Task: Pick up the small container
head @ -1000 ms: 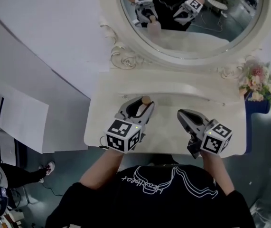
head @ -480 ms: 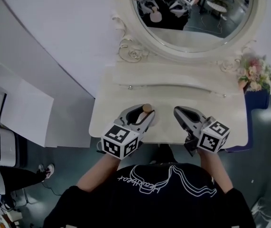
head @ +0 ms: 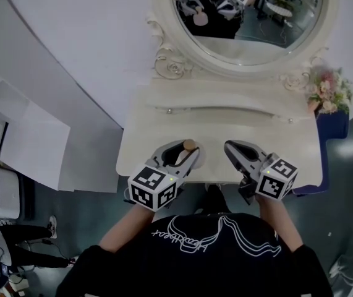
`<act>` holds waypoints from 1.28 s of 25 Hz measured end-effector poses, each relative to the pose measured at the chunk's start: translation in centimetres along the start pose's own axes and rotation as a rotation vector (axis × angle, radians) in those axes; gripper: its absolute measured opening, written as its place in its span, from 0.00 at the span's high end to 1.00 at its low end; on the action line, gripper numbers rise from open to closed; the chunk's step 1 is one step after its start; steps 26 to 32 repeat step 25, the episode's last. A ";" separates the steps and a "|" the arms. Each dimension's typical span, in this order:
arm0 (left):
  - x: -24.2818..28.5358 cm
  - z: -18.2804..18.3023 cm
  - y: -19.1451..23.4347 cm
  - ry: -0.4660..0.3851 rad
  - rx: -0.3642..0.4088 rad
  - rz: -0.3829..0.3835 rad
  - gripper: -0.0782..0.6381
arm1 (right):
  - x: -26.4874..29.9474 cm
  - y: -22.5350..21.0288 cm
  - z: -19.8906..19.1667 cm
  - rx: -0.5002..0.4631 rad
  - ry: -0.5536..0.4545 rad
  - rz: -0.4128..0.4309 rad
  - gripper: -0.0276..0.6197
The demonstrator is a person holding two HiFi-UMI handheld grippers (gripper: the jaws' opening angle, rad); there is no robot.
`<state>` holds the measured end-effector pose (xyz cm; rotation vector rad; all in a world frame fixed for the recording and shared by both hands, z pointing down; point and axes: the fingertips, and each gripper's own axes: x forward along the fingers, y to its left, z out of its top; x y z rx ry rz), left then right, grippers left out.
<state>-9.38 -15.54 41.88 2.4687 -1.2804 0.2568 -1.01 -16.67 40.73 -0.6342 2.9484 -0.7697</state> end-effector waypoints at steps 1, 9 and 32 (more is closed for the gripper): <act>0.0 0.0 -0.1 0.000 0.001 -0.001 0.70 | -0.1 0.1 -0.1 -0.003 0.002 0.004 0.95; 0.0 0.0 -0.7 -0.005 0.004 -0.013 0.70 | -0.6 -0.2 -0.8 -0.006 0.008 -0.017 0.95; 0.5 -0.1 -1.2 0.001 -0.007 -0.035 0.70 | -0.7 -0.6 -1.3 0.015 0.006 -0.030 0.95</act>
